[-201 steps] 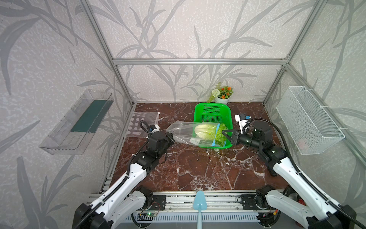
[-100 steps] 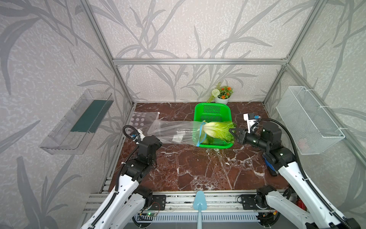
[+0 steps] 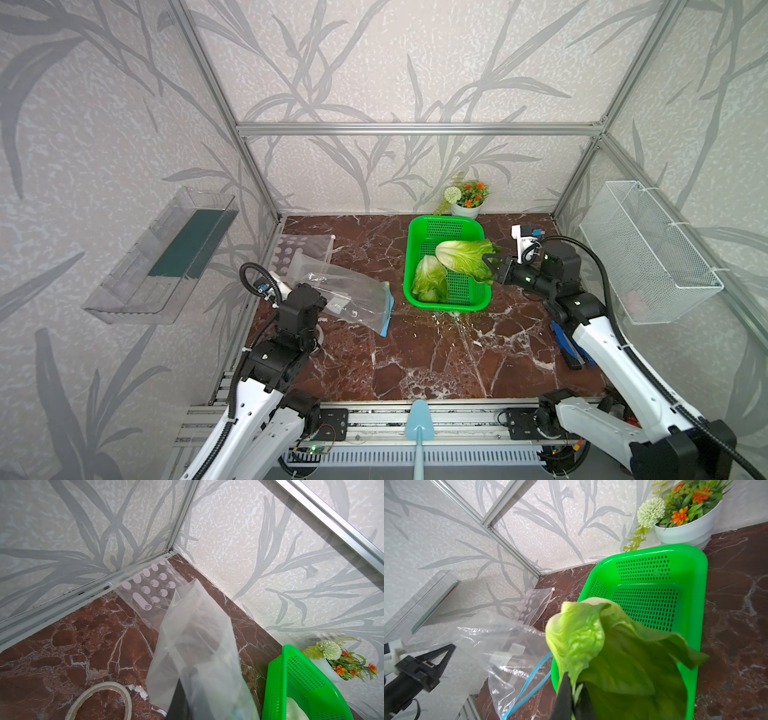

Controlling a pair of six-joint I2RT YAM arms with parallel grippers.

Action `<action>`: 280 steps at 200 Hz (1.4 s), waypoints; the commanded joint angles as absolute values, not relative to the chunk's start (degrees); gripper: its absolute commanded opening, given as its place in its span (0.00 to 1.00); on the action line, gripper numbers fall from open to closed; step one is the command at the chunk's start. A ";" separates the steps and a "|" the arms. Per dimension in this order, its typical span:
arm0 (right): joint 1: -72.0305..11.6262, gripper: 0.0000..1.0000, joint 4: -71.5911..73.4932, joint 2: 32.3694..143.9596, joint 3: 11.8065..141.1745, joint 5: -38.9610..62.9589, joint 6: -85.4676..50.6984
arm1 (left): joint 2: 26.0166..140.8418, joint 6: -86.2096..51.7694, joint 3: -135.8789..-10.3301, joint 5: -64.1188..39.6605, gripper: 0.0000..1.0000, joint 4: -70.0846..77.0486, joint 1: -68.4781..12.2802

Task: Open the zip-top bag and take out the chinese cabbages
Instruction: Pick up the Chinese cabbage from the zipper food storage bag, then place the Chinese cabbage in the basket, then place the zipper food storage bag at the center of the board.

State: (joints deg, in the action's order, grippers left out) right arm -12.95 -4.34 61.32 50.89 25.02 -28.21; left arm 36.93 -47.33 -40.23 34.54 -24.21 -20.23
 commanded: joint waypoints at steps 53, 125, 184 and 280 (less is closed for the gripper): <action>-14.41 0.00 17.45 75.06 53.11 20.22 -32.98 | 48.78 -36.54 -45.19 30.68 0.00 -9.48 -18.52; -24.11 0.00 16.47 83.13 53.91 5.18 -30.09 | 67.50 -30.88 -56.70 13.77 0.00 -9.56 -9.86; -32.94 0.73 6.25 80.70 53.05 -3.95 -32.94 | 75.94 -28.57 -65.34 6.93 0.50 -20.14 -6.78; -29.93 0.99 -20.43 58.26 52.62 -8.74 -20.62 | 65.22 -19.16 -65.90 10.70 0.75 -28.02 -6.69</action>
State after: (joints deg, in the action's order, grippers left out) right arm -33.12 -11.40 63.11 52.45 -8.03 -28.03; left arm 70.15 -24.64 -68.03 7.18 -26.28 -6.96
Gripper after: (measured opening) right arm 0.991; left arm 0.758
